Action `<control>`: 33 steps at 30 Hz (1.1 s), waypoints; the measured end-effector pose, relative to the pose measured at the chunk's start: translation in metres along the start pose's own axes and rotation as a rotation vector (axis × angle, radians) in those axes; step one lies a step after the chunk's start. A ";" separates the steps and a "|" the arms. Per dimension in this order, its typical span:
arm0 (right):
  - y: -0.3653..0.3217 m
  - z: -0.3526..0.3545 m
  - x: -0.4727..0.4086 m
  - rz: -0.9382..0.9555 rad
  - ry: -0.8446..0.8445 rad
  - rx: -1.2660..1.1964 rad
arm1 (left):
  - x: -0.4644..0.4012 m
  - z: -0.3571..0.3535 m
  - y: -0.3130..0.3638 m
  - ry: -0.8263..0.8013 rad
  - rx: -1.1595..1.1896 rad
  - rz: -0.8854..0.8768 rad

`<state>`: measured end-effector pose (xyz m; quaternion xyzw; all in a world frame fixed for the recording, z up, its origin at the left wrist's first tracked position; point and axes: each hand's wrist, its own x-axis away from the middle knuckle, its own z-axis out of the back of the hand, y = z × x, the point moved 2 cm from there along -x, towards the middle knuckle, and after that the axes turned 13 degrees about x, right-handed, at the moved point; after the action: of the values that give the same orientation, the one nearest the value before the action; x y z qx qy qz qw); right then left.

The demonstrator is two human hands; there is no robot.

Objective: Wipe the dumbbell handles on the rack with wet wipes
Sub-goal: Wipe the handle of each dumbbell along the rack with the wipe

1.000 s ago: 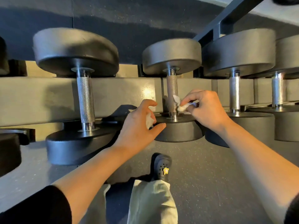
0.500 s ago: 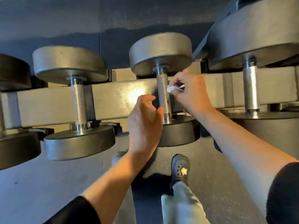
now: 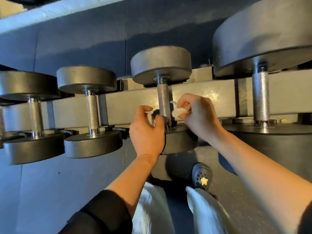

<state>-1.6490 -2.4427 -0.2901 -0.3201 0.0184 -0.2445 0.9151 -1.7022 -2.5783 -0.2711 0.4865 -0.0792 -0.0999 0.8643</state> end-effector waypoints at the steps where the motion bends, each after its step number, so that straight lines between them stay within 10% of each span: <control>1: 0.007 0.001 -0.002 -0.046 0.021 0.008 | 0.000 0.000 0.000 0.005 -0.001 0.005; 16: -0.003 -0.025 -0.043 -0.075 0.180 -0.338 | -0.006 0.003 -0.009 -0.021 0.038 0.022; 24: 0.004 -0.017 -0.007 -0.051 -0.266 -0.091 | -0.005 0.003 -0.011 -0.021 0.034 -0.008; 29: 0.002 -0.008 -0.008 -0.069 0.132 -0.103 | -0.006 0.002 -0.011 -0.017 0.029 0.008; 33: -0.014 -0.023 -0.013 -0.015 0.112 -0.130 | -0.006 0.001 -0.010 -0.019 0.024 0.001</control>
<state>-1.6703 -2.4592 -0.3014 -0.3650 0.0830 -0.2671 0.8880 -1.7090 -2.5831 -0.2796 0.4960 -0.0888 -0.1032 0.8576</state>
